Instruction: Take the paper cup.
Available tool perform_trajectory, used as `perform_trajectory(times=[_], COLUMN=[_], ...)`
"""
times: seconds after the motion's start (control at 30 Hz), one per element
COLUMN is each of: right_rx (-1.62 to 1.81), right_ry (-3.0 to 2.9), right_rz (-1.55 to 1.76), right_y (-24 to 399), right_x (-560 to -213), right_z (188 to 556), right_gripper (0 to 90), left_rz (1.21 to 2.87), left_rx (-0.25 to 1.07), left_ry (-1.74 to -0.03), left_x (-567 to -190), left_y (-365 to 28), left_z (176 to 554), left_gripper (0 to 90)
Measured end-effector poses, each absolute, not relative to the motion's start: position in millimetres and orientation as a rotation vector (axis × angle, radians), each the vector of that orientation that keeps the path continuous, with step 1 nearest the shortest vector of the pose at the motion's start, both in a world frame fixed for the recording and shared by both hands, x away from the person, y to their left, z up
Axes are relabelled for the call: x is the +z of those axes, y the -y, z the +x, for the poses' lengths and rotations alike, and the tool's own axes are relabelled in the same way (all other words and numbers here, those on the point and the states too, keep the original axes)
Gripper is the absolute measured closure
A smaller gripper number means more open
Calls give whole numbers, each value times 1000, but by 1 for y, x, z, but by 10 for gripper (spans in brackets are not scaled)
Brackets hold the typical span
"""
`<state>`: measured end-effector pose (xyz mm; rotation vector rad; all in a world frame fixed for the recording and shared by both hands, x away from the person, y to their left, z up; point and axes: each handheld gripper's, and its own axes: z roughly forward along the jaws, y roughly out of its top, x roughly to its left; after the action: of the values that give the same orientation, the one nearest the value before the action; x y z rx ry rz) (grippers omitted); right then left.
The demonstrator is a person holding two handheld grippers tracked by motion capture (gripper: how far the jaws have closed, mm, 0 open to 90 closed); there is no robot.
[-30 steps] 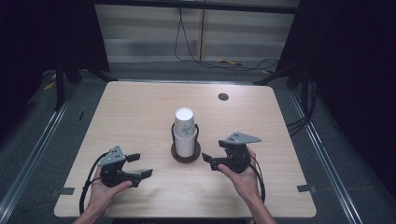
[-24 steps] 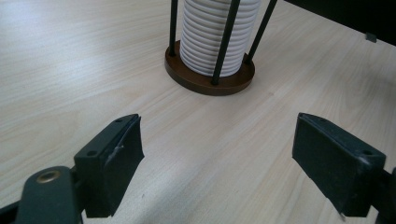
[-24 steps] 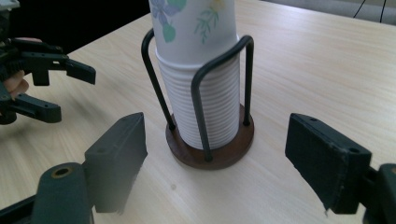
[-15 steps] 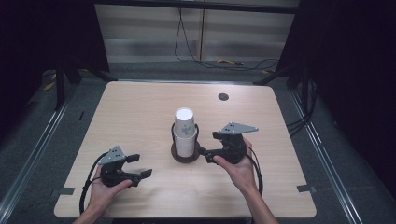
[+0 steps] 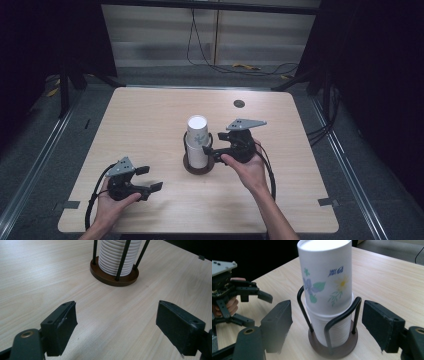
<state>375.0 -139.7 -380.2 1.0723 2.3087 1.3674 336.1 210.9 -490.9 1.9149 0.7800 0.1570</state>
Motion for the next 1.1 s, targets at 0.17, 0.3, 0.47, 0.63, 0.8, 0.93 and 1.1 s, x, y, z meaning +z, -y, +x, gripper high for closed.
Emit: perform_trajectory(times=[0.17,0.3,0.47,0.63,0.8,0.93,1.1], right_rx=[1388,1385,1369,1359,1361,1369,1359], right_ry=[-2304,-2304,-2321,-2318,-2323,-2329,-2324], right_rz=[1077,1057,1052,1053,1037,1037,1035], right_y=[138,133,127,125,120,115,112], right_x=[-377,-376,-376,-376,-372,-368,-367], right_z=[383,384,391,396,401,406,410], right_gripper=[232,224,228,228,227,235,246], left_rz=[1924,1924,1924,1930,1937,1937,1945], left_rx=[157,154,155,156,159,154,153], left_ry=[-780,-784,-773,-772,-769,-766,-761], left_x=[-492,-493,-492,-493,-494,-494,-494], left_y=[-212,-211,-211,-211,-211,-210,-209], left_z=[336,336,335,336,336,335,336], left_gripper=[170,175,175,175,175,181,181])
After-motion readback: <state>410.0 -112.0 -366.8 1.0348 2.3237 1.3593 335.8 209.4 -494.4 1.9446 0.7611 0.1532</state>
